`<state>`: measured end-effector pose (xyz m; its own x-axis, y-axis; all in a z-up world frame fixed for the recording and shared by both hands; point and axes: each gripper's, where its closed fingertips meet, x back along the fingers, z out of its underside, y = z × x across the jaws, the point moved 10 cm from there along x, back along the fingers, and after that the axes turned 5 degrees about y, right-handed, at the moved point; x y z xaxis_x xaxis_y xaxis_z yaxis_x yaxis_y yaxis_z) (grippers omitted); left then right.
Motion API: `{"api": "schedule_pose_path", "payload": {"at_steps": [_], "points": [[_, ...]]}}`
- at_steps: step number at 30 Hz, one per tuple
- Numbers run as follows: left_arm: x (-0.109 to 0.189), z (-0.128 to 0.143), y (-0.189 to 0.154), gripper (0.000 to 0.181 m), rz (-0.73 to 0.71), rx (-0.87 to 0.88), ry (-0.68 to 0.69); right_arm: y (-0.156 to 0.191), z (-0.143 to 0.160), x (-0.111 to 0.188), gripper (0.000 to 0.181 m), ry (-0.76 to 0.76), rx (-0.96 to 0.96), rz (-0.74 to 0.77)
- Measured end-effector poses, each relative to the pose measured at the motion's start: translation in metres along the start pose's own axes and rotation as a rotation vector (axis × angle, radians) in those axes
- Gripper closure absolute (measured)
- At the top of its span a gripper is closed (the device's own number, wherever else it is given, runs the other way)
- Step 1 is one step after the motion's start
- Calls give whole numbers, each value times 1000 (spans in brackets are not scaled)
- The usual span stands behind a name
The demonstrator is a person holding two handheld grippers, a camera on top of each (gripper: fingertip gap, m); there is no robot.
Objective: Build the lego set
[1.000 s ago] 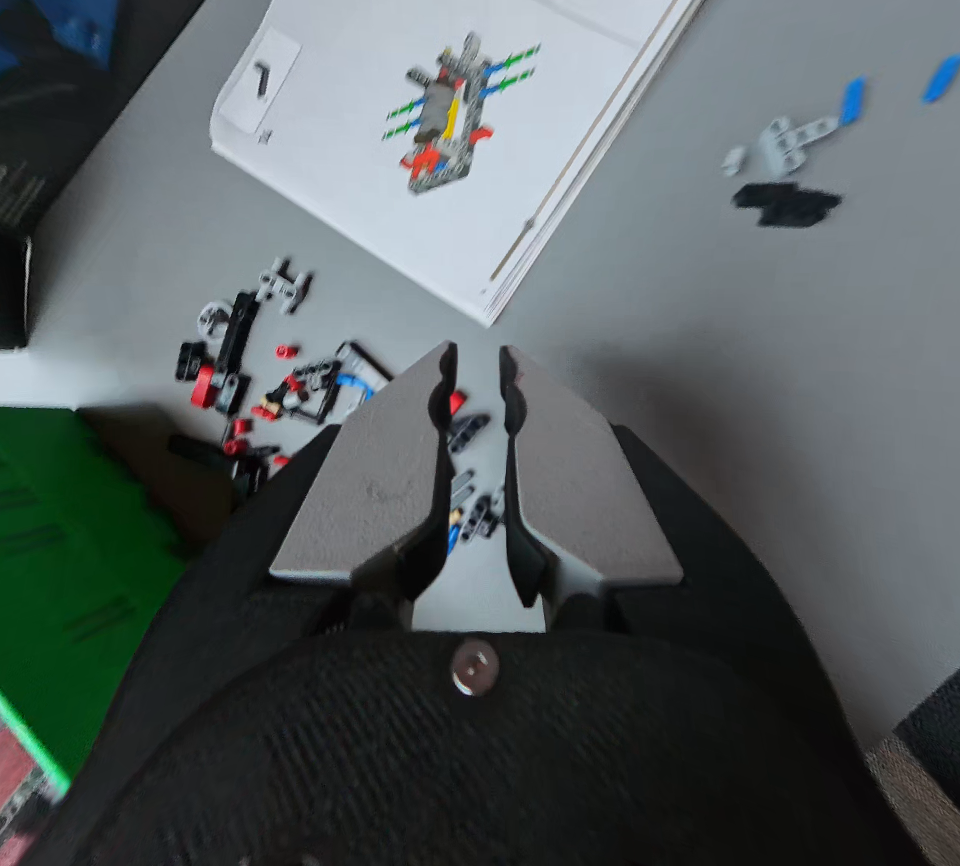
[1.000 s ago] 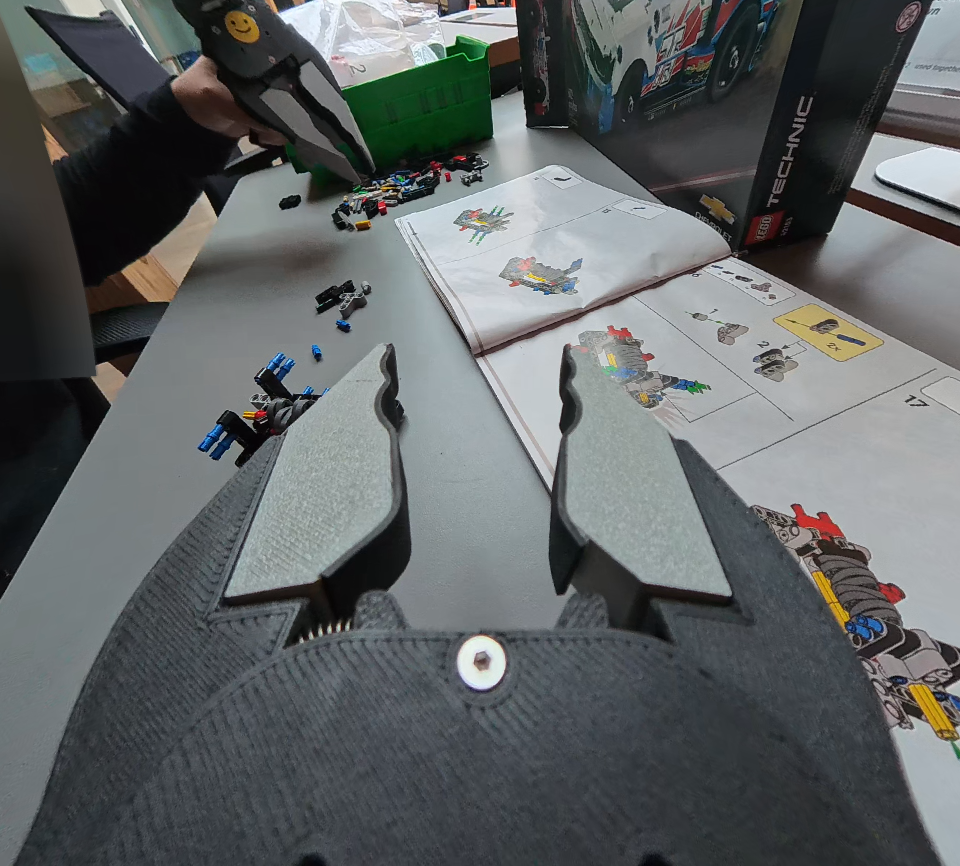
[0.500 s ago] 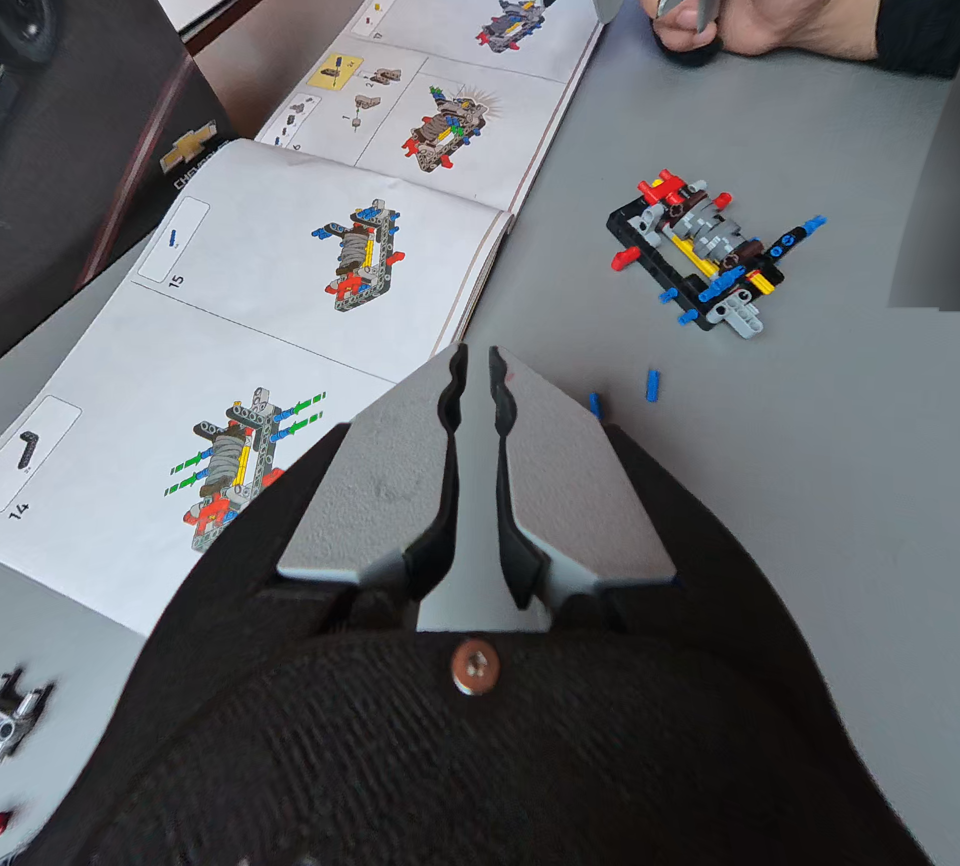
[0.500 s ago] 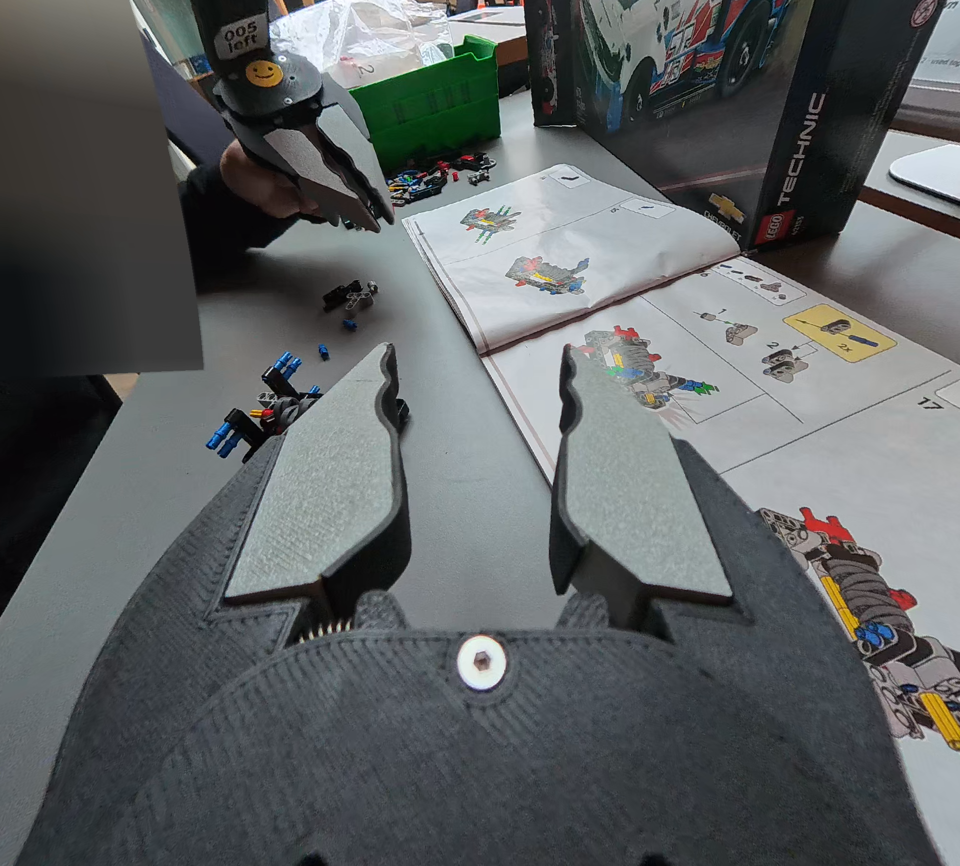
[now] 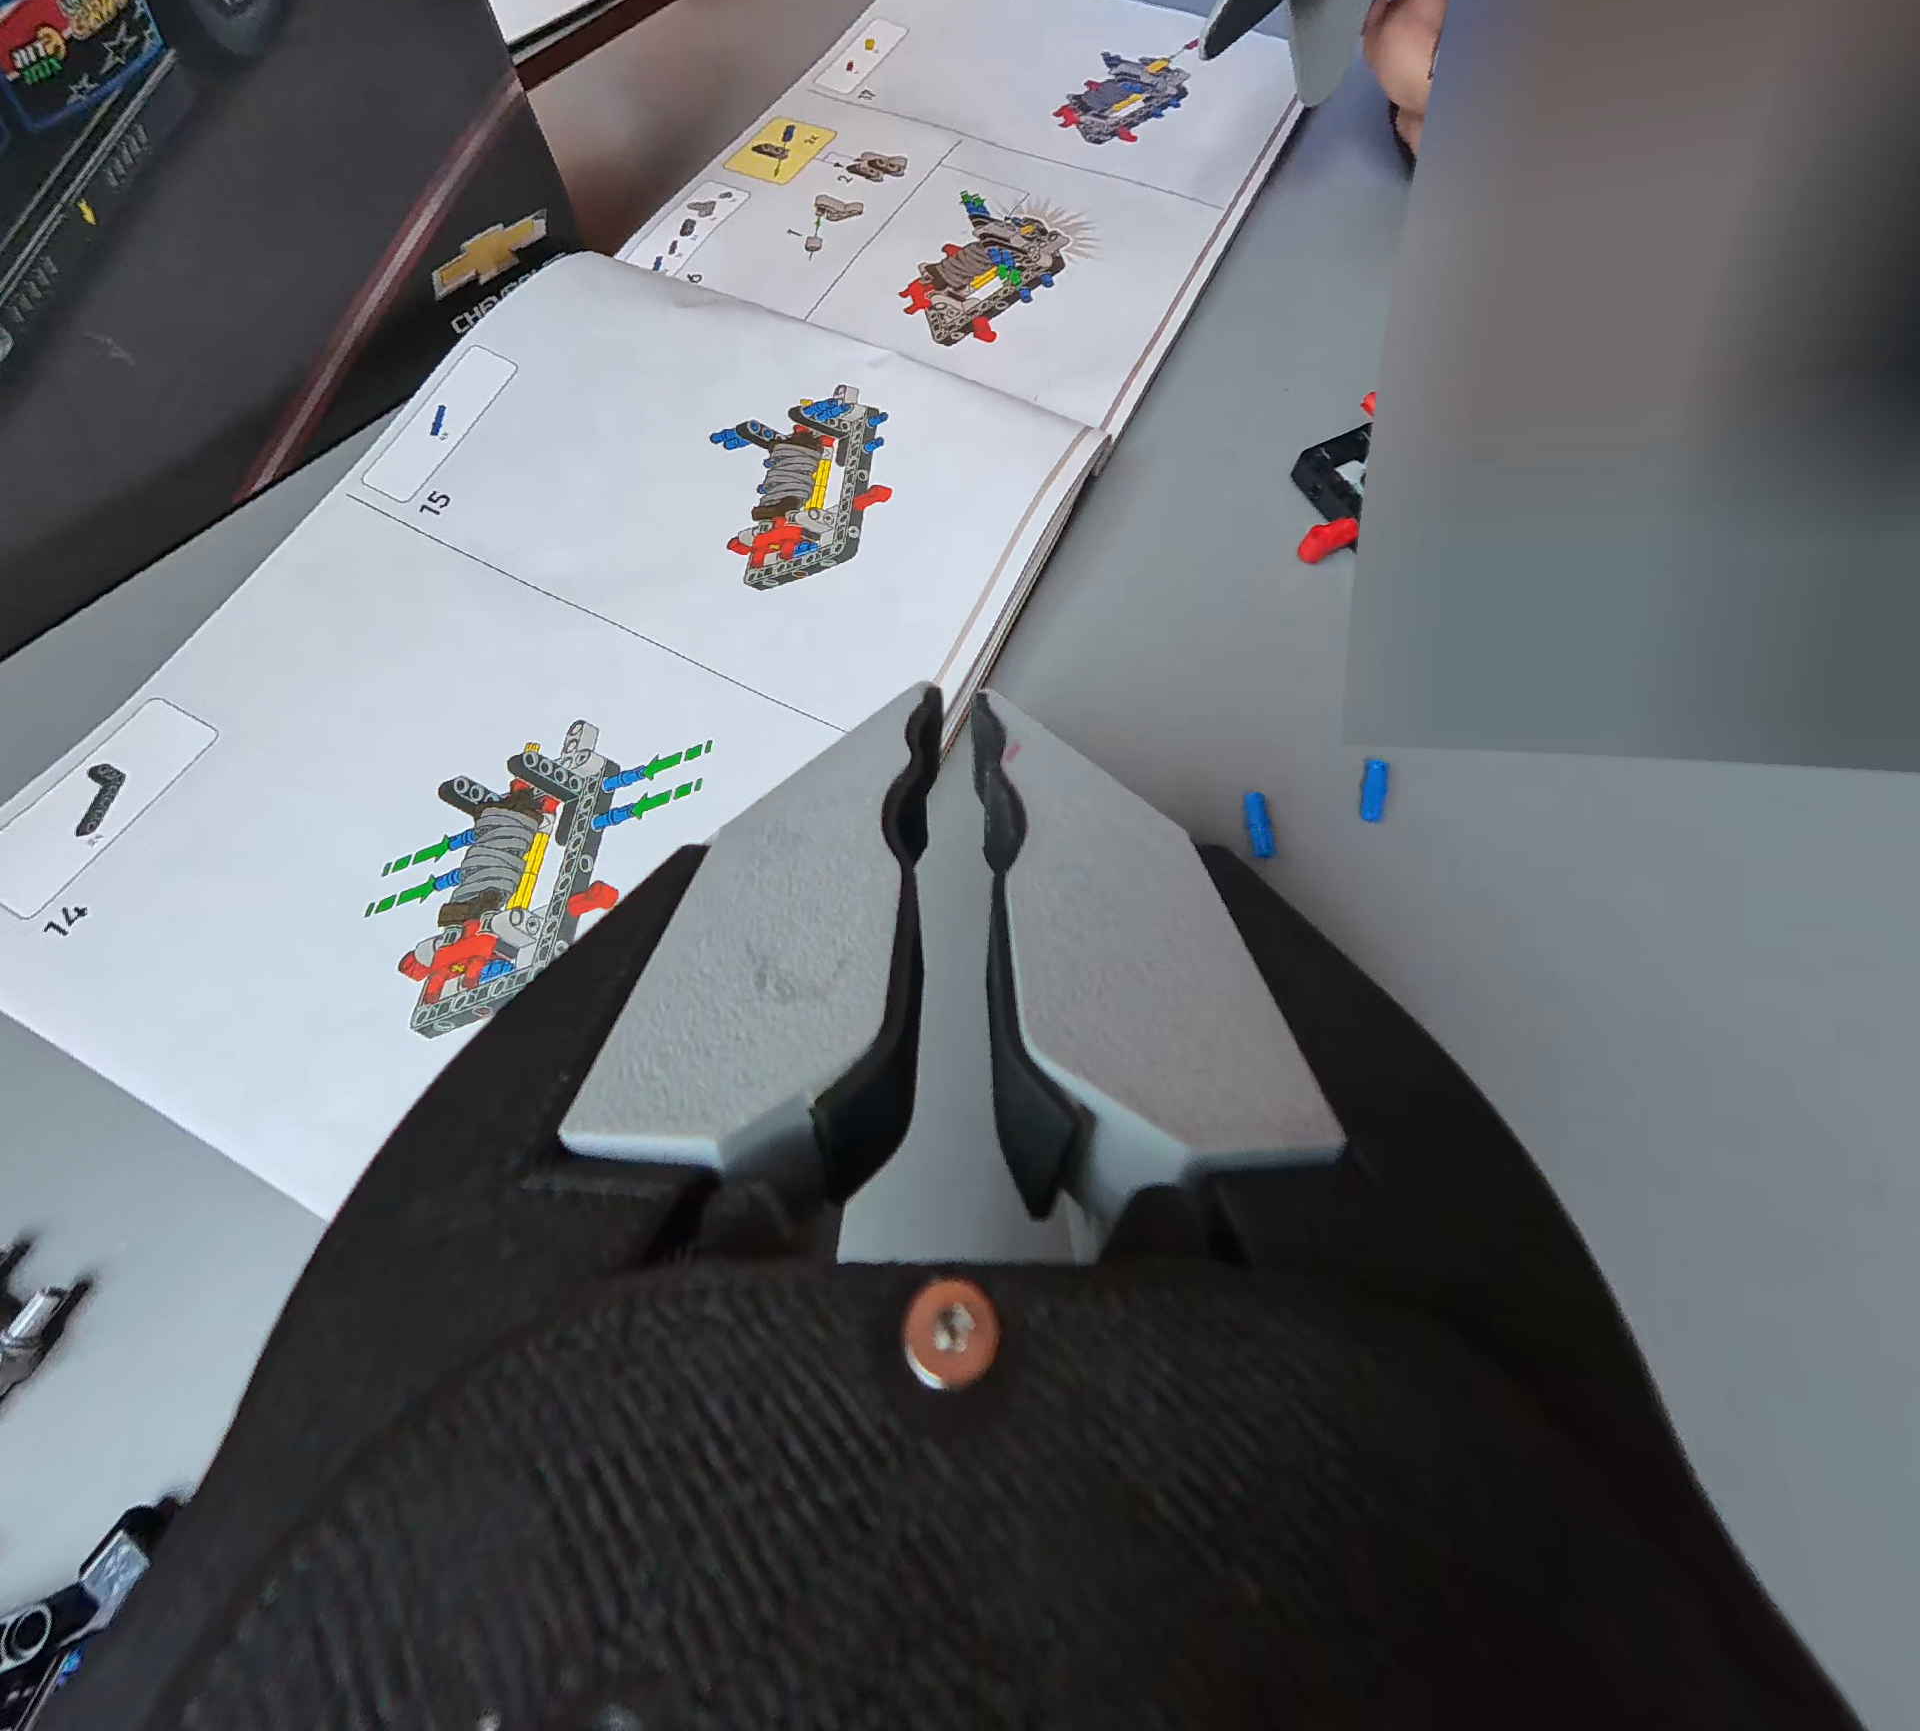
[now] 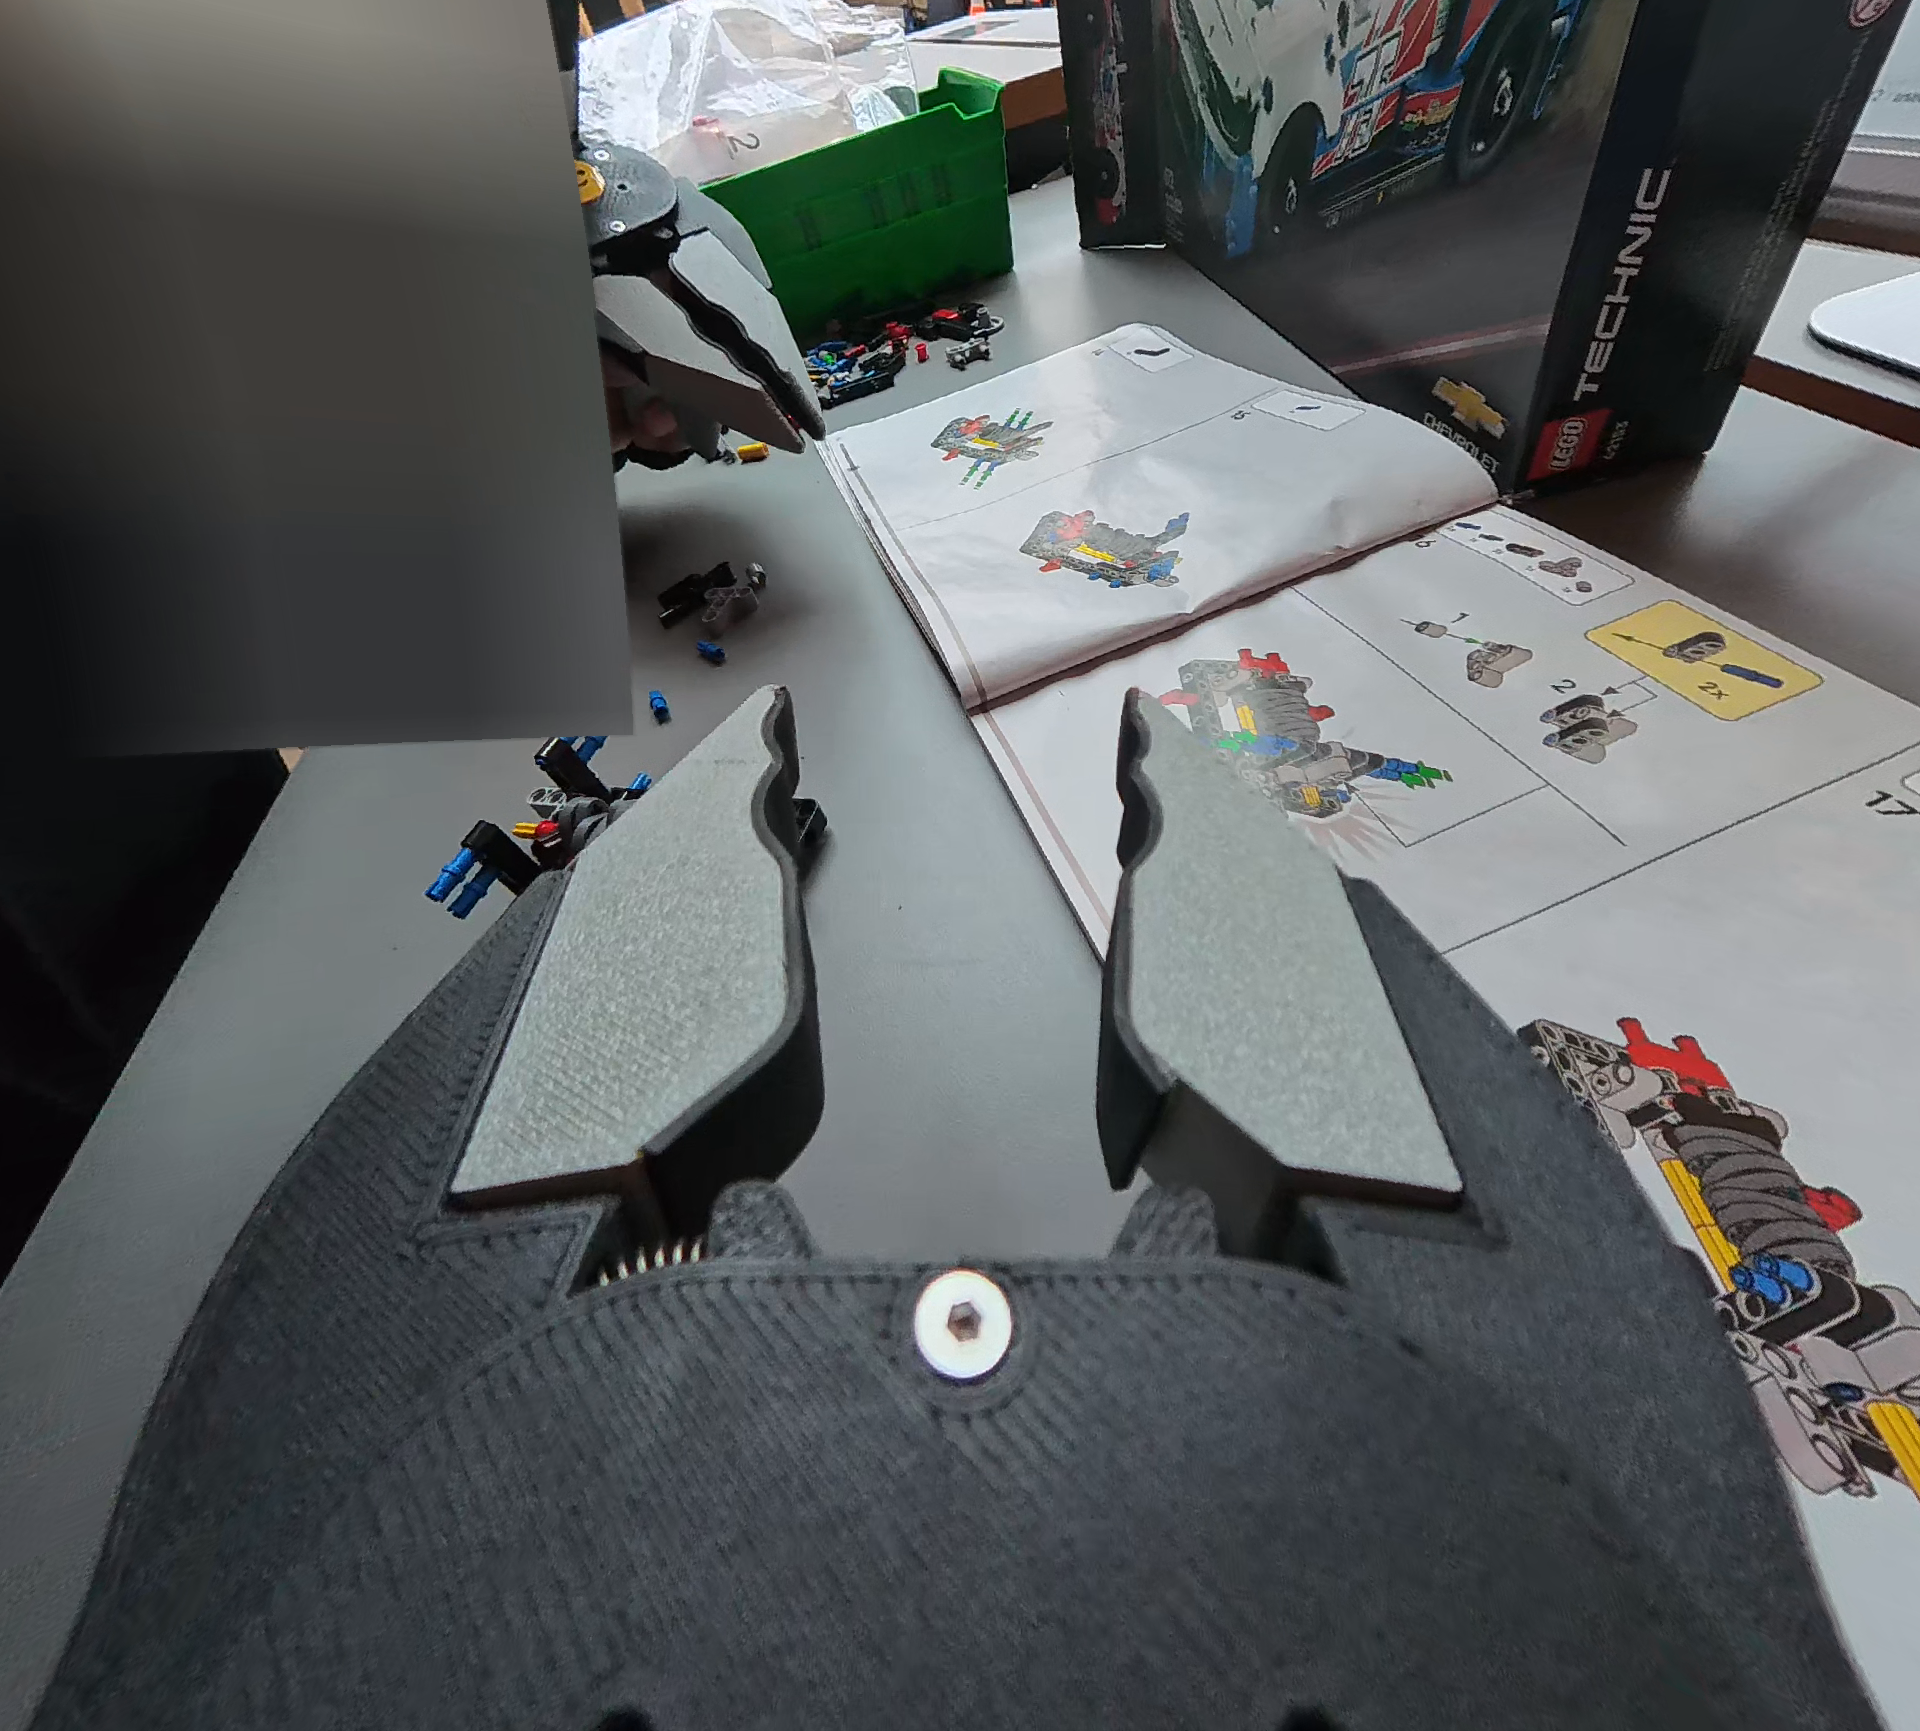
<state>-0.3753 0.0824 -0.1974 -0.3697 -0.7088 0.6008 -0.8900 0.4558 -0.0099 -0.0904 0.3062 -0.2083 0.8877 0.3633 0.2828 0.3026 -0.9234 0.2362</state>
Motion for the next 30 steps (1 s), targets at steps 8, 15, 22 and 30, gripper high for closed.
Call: {"api": "schedule_pose_path", "payload": {"at_steps": [8,15,22,30], "points": [[1,0,0,179,1,5,-9,3,0,-2,124,19,24,3],[0,-1,-1,180,-9,-8,-6,2,0,-2,124,13,20,2],[0,-1,-1,181,-8,-9,-8,2,0,-2,124,12,19,0],[0,-1,-2,181,-3,-14,-1,3,0,-3,126,19,22,-7]]}}
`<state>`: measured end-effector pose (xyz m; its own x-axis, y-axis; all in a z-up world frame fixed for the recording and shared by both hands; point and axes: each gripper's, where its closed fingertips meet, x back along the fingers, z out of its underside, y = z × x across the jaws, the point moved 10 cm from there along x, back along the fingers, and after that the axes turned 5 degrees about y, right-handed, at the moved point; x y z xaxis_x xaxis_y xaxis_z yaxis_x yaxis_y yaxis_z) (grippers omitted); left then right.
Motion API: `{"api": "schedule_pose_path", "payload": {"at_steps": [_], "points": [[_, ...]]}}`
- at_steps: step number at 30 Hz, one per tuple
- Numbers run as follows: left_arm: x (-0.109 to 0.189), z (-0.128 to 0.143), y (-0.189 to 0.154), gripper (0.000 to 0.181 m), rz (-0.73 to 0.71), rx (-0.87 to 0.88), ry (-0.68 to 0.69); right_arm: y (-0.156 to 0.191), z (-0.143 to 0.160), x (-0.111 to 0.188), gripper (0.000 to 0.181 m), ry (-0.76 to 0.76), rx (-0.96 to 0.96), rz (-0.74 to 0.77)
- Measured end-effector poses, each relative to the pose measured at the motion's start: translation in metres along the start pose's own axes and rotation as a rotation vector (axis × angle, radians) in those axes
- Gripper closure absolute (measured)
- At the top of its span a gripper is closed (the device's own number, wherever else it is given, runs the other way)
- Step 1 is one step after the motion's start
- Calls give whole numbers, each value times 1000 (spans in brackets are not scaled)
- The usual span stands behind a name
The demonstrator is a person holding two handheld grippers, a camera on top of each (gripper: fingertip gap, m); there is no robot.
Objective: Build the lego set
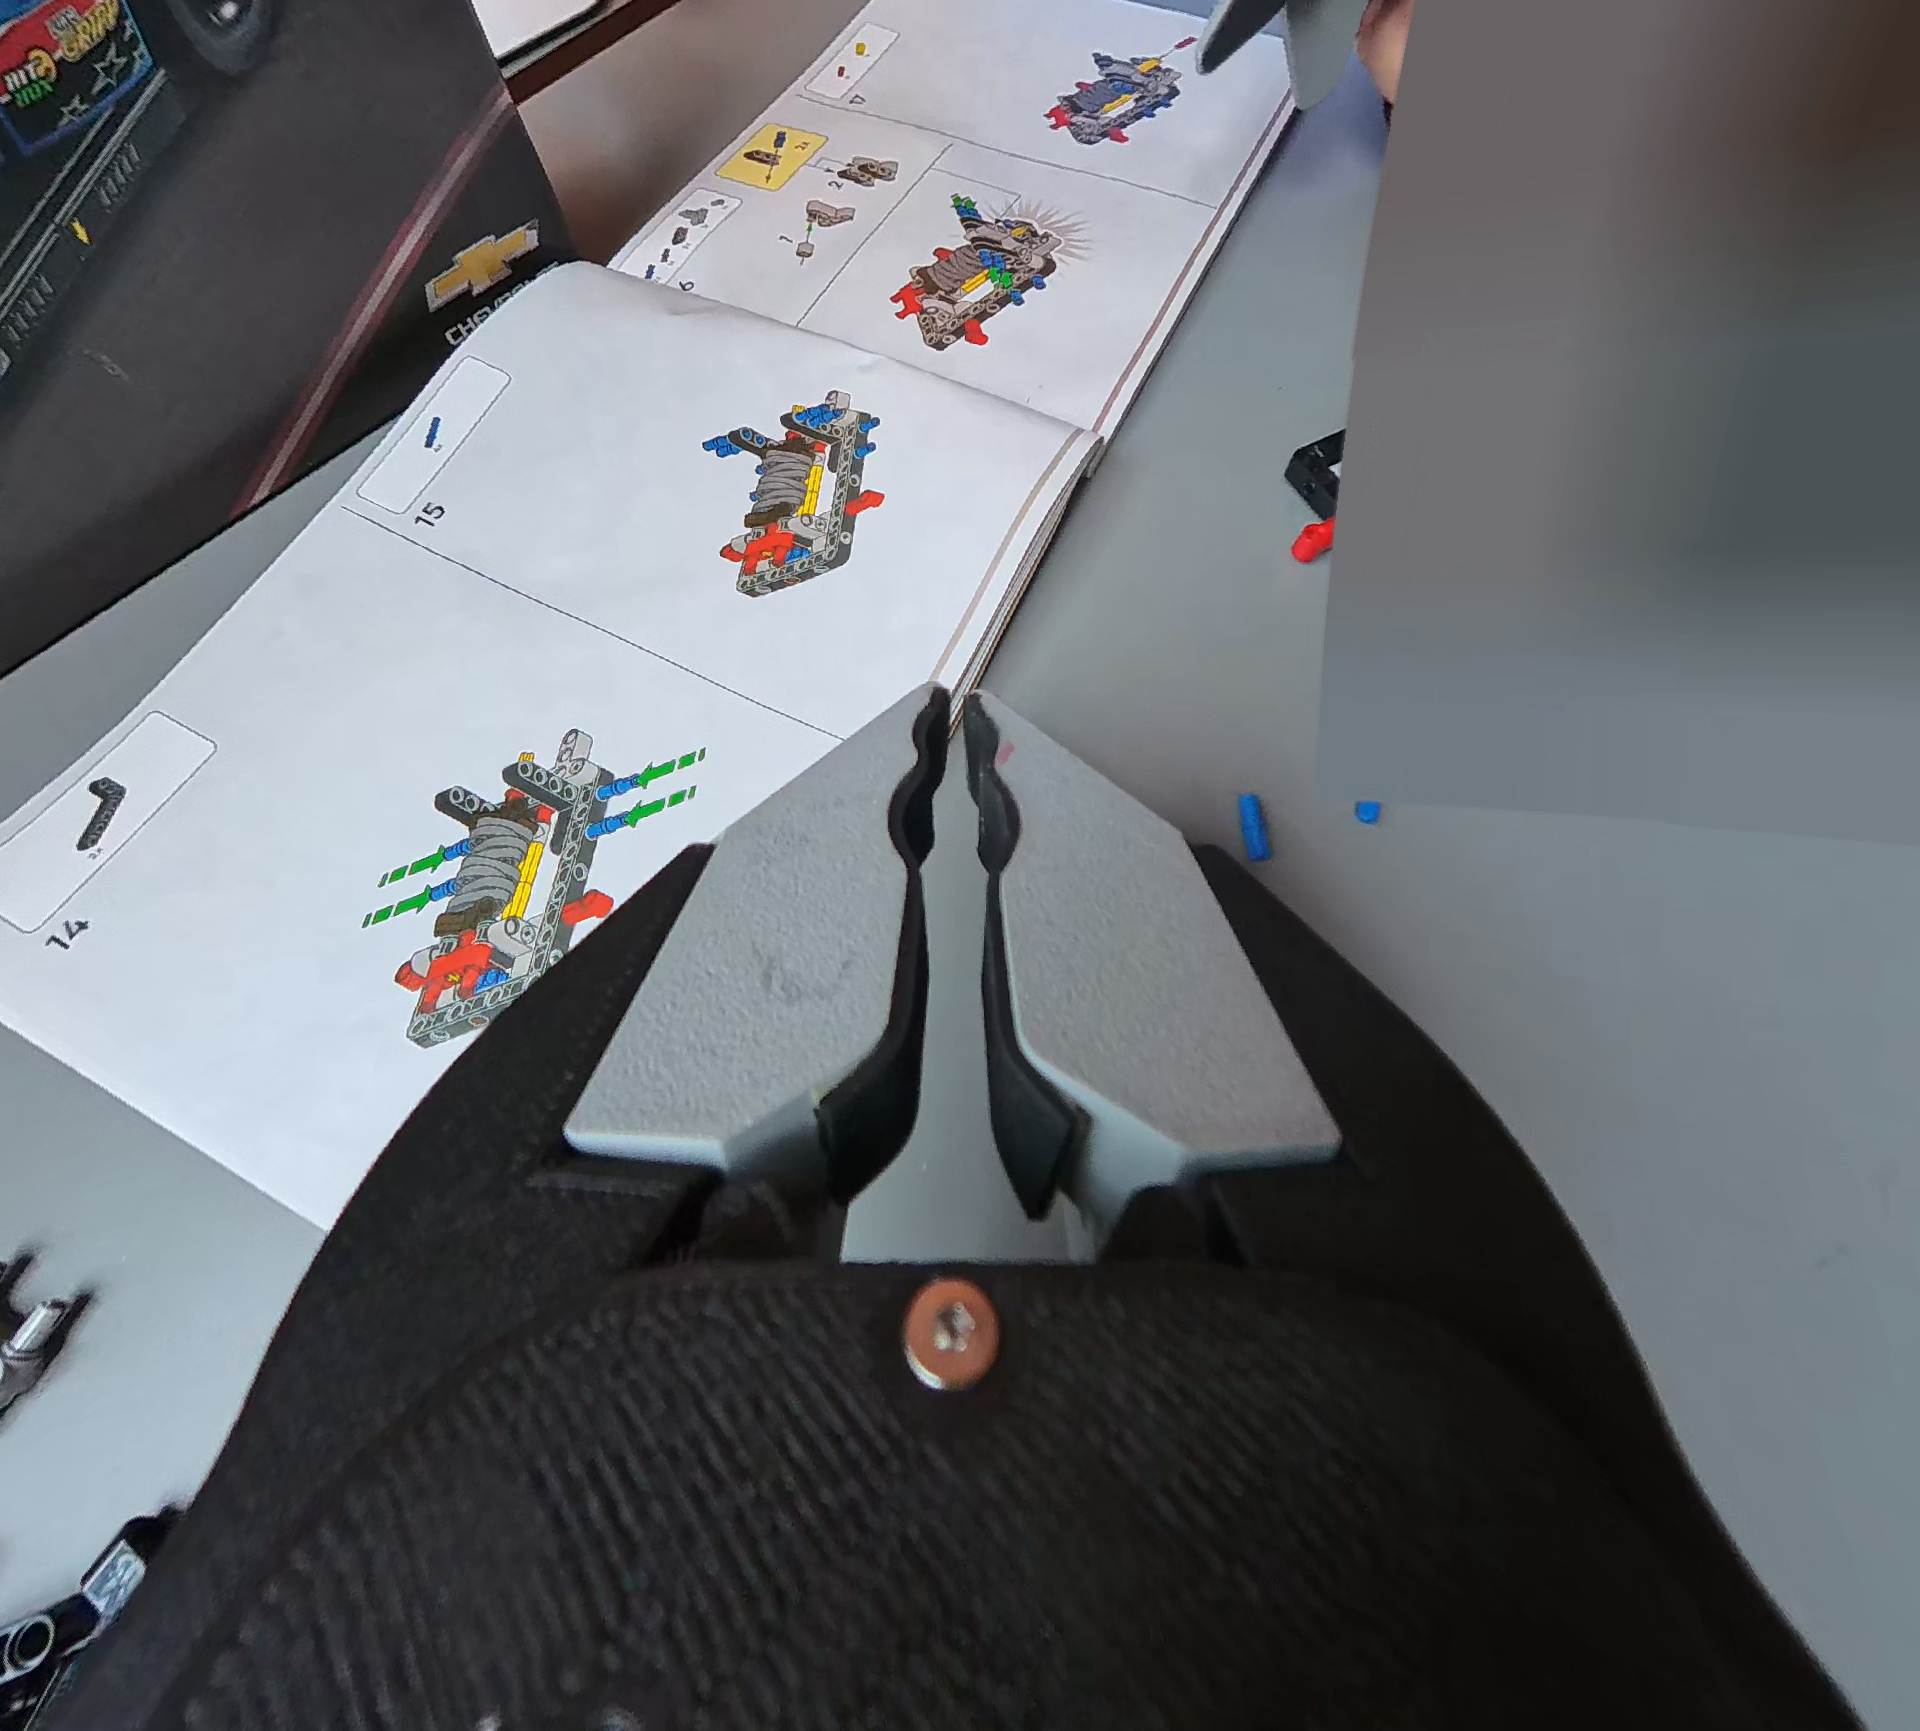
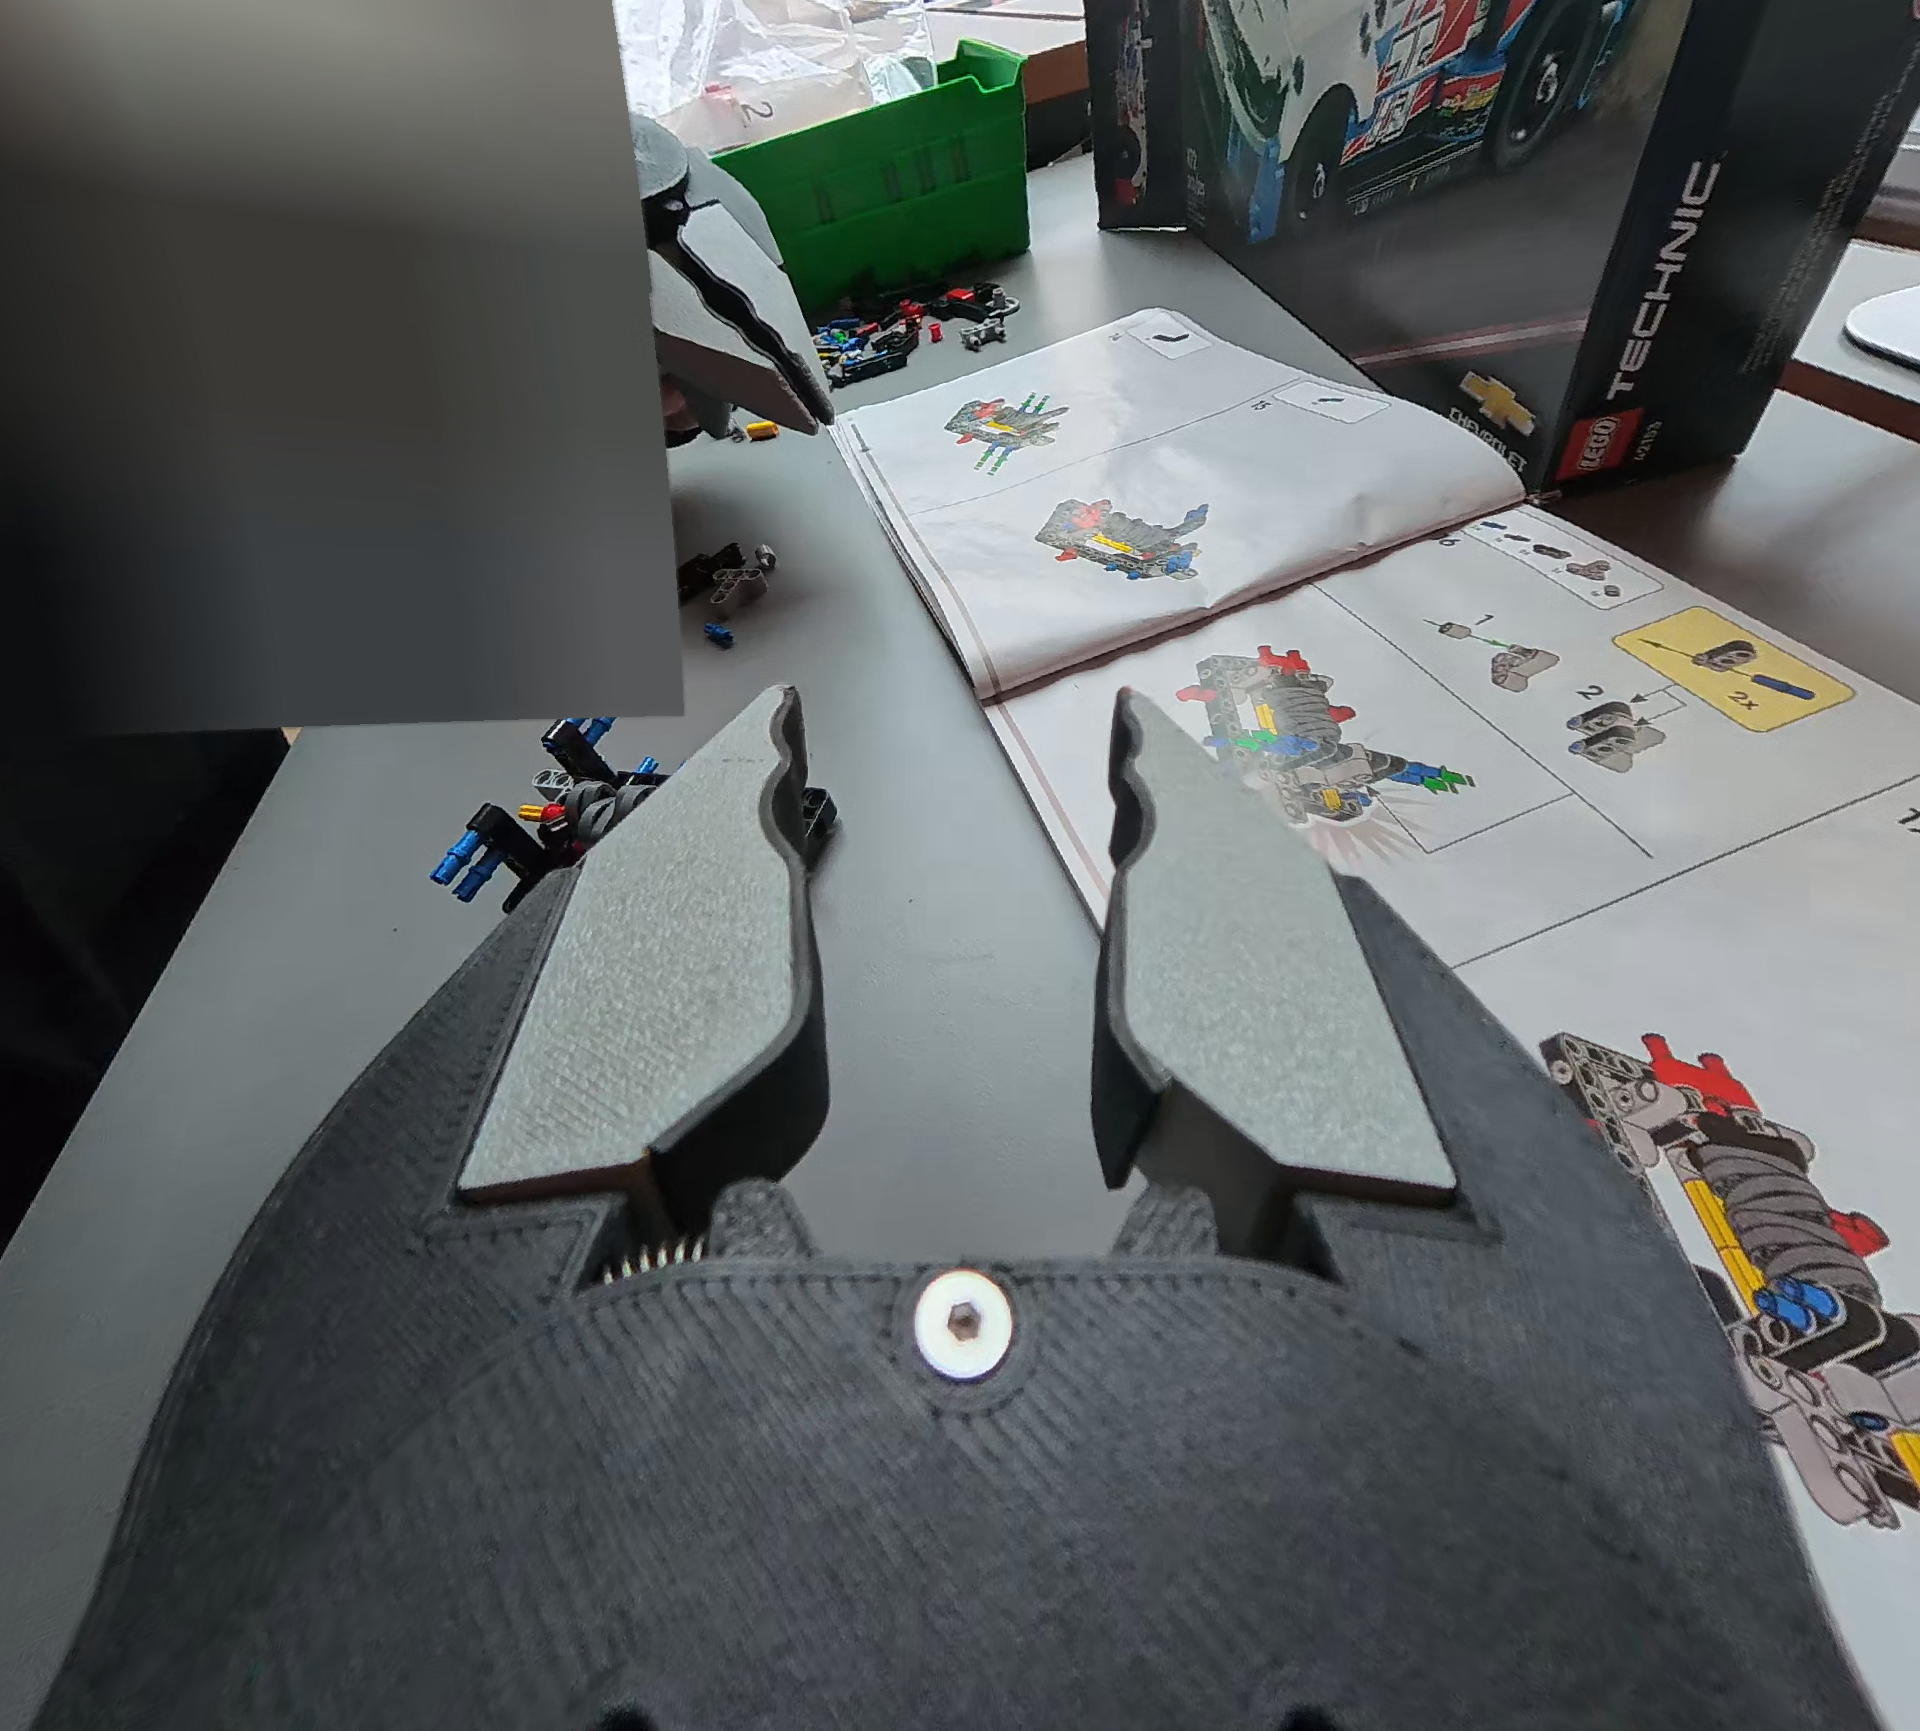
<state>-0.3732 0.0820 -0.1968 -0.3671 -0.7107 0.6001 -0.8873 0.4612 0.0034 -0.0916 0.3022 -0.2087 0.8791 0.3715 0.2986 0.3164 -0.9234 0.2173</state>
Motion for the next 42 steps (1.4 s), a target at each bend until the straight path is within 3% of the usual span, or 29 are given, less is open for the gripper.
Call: {"api": "schedule_pose_path", "payload": {"at_steps": [22,28,33,37,42], "points": [[2,2,4,181,-14,16,11,1,0,-1,129,5,10,-11],[5,9,9,181,-34,-15,105,1,0,-1,128,5,7,-12],[5,10,6,181,35,-4,110,0,0,0,128,-1,0,-15],[13,14,-15,181,194,-166,151,1,0,0,128,-2,5,-11],[11,29,-42,181,278,-366,282,2,0,-1,128,6,11,-6]]}}
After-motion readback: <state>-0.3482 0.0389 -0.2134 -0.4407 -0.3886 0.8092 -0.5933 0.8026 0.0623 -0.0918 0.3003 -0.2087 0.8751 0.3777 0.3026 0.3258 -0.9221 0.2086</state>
